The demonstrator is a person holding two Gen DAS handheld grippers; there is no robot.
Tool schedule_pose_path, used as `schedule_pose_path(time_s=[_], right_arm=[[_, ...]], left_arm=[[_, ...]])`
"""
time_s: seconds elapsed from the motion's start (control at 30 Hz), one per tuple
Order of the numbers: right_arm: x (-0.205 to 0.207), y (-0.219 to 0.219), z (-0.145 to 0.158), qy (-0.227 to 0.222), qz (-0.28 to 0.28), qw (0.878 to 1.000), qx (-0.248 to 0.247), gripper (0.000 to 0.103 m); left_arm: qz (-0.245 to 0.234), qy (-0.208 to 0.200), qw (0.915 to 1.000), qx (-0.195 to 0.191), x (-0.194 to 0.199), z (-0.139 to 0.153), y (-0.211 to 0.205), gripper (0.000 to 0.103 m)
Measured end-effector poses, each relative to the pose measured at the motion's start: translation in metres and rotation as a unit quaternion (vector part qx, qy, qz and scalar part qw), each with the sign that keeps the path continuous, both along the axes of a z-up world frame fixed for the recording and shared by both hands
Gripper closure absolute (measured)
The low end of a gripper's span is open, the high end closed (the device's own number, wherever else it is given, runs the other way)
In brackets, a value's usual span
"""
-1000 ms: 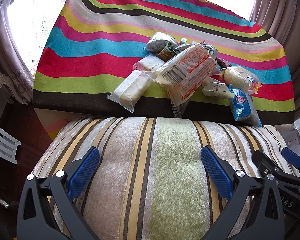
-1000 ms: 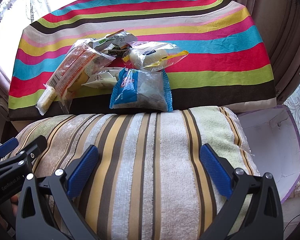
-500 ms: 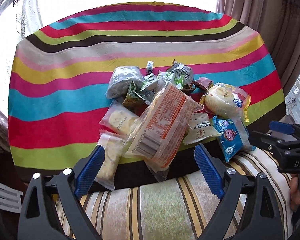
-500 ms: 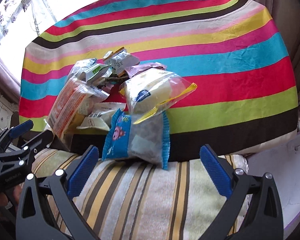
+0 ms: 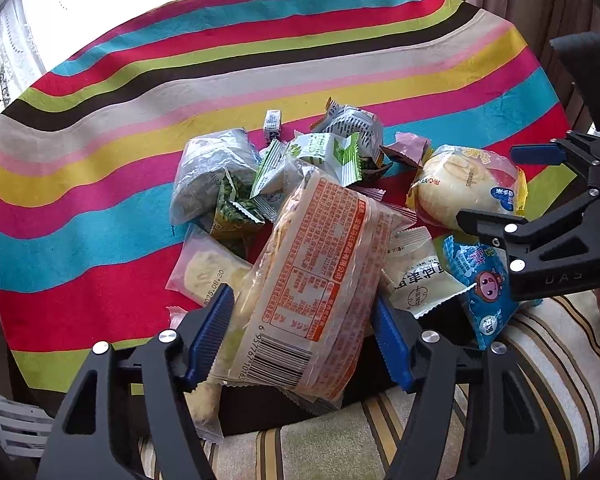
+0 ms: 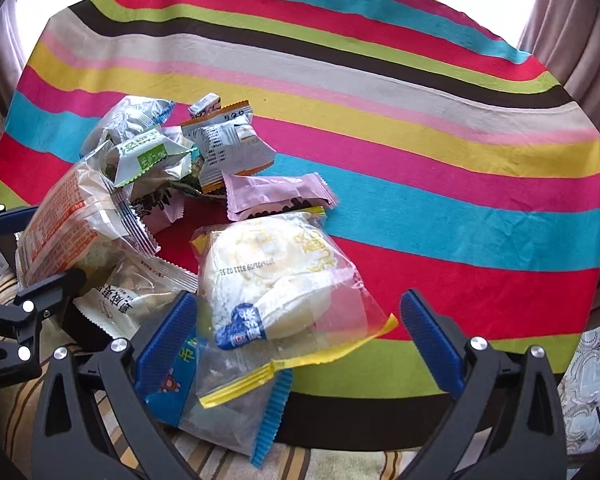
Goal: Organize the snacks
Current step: 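Grasp the orange-printed bread bag with left tool while right tool grasps the clear bun bag, then carry both bags into the white box and open both tools to release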
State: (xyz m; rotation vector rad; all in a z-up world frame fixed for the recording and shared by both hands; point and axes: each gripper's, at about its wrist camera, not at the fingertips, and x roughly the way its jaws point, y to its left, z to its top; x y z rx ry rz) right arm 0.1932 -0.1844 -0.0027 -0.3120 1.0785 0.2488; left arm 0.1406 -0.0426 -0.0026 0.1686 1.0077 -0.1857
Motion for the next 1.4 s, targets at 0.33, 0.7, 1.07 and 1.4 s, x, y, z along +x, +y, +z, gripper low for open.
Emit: schedule_pose_path(time_s=[0.33,0.7,1.07,1.4], right_arm=[[0.013,-0.015,-0.012,0.013,-0.008,0.997,0.074,0.036],[-0.005,-0.062,0.018,-0.026,-0.040,0.983,0.177,0.039],[-0.062,-0.162,0.044,-0.057,-0.125,0.961,0.239,0.039],[-0.129,-0.258,0.021,-0.055,-0.214,0.942,0.254,0.039]], left_arm=[[-0.001,-0.023,0.9997,-0.003,-0.011,0.014,0.000,0.061],[0.019,-0.060,0.9980,0.003,-0.023,0.046,-0.007,0.061],[-0.043,-0.072,0.9961,-0.027,-0.034,0.077,-0.082,0.061],[-0.144,0.002,0.9828,-0.116,-0.048,0.061,-0.207,0.061]])
